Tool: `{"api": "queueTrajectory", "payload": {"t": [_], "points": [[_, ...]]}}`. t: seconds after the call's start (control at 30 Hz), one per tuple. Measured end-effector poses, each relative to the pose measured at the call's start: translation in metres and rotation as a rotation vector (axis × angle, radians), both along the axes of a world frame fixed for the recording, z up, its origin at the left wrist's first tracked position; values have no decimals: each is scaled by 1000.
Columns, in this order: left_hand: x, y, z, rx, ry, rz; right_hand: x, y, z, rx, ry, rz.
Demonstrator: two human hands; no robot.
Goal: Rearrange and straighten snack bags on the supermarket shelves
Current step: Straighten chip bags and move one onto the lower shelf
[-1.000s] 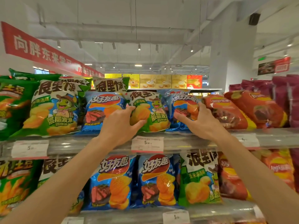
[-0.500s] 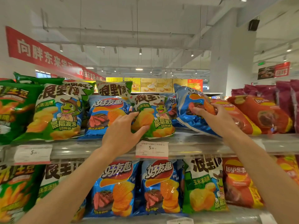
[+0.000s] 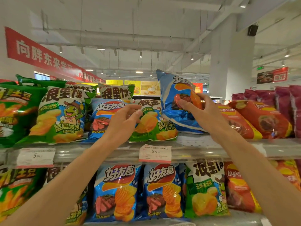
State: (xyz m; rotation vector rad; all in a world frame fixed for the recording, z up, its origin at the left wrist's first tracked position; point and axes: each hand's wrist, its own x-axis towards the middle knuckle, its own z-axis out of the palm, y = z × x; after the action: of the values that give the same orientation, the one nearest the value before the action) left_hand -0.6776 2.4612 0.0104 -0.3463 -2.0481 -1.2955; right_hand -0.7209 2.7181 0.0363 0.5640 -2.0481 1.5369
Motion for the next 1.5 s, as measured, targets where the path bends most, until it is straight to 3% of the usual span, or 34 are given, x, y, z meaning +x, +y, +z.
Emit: {"api": "queueTrajectory", "payload": {"t": [0.1,0.2,0.33,0.43,0.7,0.87,1.07,1.17,1.3,1.5], "points": [[4,8,8,67,-44,-91,5,-13,4,42,21,29],[6,17,4,18,-75,-181,3,-16,1,74,35,36],[5,12,-4,-286,14,88,-6,0,-5,38,28,-30],[4,5,-8,-356,-9,171,-18,19,-13,44,-11,-95],[-4,3,-14,-532,-72,281,-35,44,-32,404,-98,-248],[-3,4,-19,-523,6,282,-38,44,-35,563,-92,-301],[-1,2,-20,-501,22,246,-43,51,-29,710,-242,-206],[0,2,-20,-511,31,240,-38,47,-35,668,-177,-303],[2,-1,-20,-535,26,219,-29,42,-49,688,63,-396],[7,-6,-23,-519,79,206,-19,37,-41,739,62,-421]]}}
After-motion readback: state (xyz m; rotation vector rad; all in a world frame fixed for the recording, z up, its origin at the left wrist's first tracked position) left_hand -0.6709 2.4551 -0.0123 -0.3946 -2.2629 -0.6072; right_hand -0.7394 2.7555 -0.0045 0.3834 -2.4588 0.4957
